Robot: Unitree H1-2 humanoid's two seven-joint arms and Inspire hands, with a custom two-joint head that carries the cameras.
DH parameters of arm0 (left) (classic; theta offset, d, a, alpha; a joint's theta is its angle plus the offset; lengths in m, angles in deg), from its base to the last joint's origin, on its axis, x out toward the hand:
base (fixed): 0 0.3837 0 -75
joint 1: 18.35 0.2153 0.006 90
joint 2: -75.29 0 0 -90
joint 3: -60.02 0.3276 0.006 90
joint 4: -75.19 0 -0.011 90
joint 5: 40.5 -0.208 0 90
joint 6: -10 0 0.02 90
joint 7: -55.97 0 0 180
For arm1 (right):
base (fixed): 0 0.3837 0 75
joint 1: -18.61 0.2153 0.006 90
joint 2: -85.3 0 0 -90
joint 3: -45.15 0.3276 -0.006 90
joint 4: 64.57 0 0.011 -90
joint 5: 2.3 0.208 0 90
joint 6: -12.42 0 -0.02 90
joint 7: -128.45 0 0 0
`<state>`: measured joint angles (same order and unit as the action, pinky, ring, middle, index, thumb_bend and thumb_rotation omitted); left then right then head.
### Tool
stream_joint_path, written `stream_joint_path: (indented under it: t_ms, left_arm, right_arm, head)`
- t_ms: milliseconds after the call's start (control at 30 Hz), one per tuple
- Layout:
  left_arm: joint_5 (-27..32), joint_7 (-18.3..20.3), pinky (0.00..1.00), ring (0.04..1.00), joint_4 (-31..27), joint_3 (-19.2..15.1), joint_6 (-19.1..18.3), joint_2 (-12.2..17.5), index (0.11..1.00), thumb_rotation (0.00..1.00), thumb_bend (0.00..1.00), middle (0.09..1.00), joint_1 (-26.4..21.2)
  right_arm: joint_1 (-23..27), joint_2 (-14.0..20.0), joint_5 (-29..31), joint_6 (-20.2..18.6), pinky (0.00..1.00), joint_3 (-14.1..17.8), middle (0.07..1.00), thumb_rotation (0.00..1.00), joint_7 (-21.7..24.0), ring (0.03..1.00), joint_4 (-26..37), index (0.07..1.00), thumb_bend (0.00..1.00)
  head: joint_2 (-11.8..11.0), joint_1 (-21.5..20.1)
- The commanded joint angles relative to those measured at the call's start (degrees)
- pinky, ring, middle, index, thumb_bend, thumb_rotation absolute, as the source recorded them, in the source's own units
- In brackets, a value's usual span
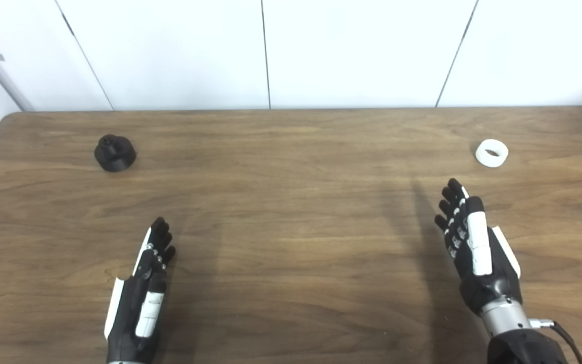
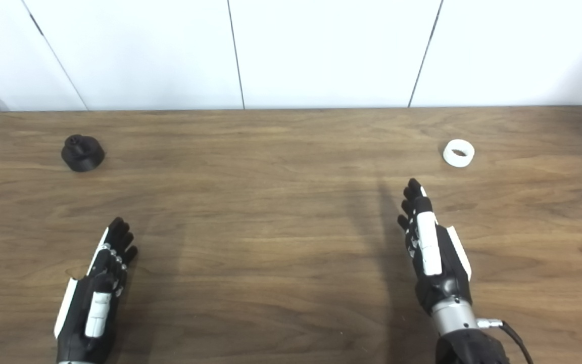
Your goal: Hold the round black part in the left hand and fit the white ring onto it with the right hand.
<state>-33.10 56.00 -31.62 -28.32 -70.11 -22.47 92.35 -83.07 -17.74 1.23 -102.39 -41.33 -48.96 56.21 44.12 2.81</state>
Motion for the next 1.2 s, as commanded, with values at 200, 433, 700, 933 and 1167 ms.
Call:
stream_joint_path:
  t_ms: [200,433,700,933,1167]
  left_arm:
    - [-1.35,-1.08,1.0,1.0,-2.88,-0.61,2.06,-2.84,1.0,0.85,0.93,1.0,-0.84]
    - [-2.36,-1.63,1.0,1.0,-2.82,-1.13,2.77,-2.93,1.0,0.86,0.93,1.0,-1.25]
    - [-2.0,-1.36,0.98,1.0,-1.81,-1.59,3.85,-2.68,1.0,0.83,0.97,1.0,-1.38]
    - [-7.2,-4.21,0.84,0.926,-5.41,-4.79,3.36,-2.17,0.946,0.62,0.89,0.961,-3.38]
    - [-23.91,-8.17,0.69,0.821,-11.96,-9.5,-6.27,-0.5,0.872,0.36,0.76,0.888,-9.37]
  right_arm:
    - [-13.48,-0.07,-0.78,8.06,0.93,-1.12,1.0,1.0,0.61,0.995,2.6,0.989,0.65]
    - [-13.7,-0.2,-1.5,8.96,0.93,-1.45,1.0,1.0,0.36,0.997,2.27,0.988,0.66]
    - [-14.0,-0.54,-1.49,9.59,0.94,-1.76,1.0,1.0,0.2,1.0,1.79,0.99,0.66]
    - [-14.27,-0.81,-0.99,11.65,0.95,-1.58,1.0,1.0,0.22,1.0,-0.65,0.988,0.69]
    - [-13.32,-1.43,-0.03,13.2,0.97,-1.18,1.0,0.99,0.09,1.0,-3.27,0.999,0.73]
  head:
    - [-0.04,-0.21]
    - [-0.14,-0.42]
    - [-1.65,1.19]
    - [-5.62,6.49]
    - [-8.58,8.34]
